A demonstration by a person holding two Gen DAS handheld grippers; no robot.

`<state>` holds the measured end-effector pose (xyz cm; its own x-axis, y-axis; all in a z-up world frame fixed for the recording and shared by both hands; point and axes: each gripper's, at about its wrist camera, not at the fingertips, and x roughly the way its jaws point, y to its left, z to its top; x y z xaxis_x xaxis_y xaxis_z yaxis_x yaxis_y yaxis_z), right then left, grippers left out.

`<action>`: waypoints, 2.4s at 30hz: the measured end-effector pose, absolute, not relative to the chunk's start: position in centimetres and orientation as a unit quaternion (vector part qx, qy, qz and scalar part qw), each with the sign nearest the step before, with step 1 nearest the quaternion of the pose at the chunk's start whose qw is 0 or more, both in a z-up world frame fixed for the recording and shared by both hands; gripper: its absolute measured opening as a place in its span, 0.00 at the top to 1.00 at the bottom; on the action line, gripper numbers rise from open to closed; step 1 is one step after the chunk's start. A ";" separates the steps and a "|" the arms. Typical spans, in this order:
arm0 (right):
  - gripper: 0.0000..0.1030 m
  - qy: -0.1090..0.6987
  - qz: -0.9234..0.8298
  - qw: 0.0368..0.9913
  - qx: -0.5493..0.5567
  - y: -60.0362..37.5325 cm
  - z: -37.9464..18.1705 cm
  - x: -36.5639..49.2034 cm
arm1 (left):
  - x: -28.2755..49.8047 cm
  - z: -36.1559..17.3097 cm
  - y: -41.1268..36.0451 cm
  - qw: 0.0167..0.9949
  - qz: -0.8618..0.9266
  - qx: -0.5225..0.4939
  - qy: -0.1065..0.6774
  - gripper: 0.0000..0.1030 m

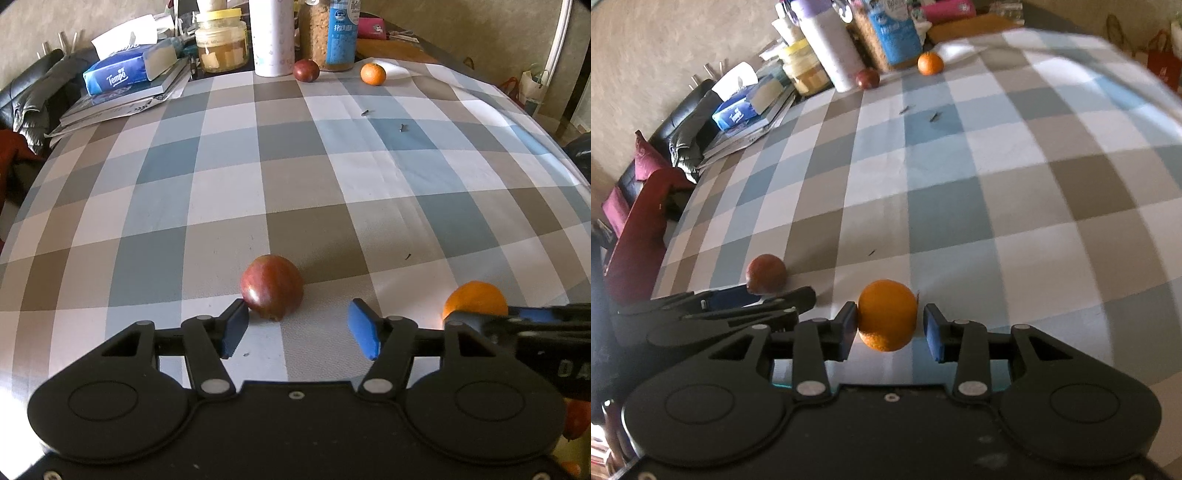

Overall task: Organize fruits
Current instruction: 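Close the right tool on the mandarin and lift it, then close the left tool on the dark red plum while the right tool holds the mandarin, then carry the plum and mandarin in both tools over the gold tray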

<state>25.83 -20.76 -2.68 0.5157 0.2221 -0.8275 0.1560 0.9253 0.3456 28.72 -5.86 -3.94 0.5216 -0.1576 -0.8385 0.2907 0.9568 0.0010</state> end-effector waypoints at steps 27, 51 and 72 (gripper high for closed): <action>0.63 0.438 -0.002 0.896 0.069 -17.4 -3.4 25.4 | 29.3 -4.2 -5.2 0.887 -0.107 0.082 0.441 0.35; 0.64 0.432 0.005 0.901 0.030 -16.8 -3.6 25.5 | 28.8 -4.4 -4.5 0.899 -0.096 0.043 0.426 0.43; 0.65 0.420 -0.013 0.908 0.006 -16.5 -3.6 24.9 | 28.4 -4.4 -3.8 0.905 -0.077 0.034 0.417 0.56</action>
<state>24.94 -16.49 -3.62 0.6472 -0.0189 -0.7621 0.0296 0.9996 0.0004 28.44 -3.78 -4.39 0.6395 -0.1117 -0.7606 0.1682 0.9858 -0.0034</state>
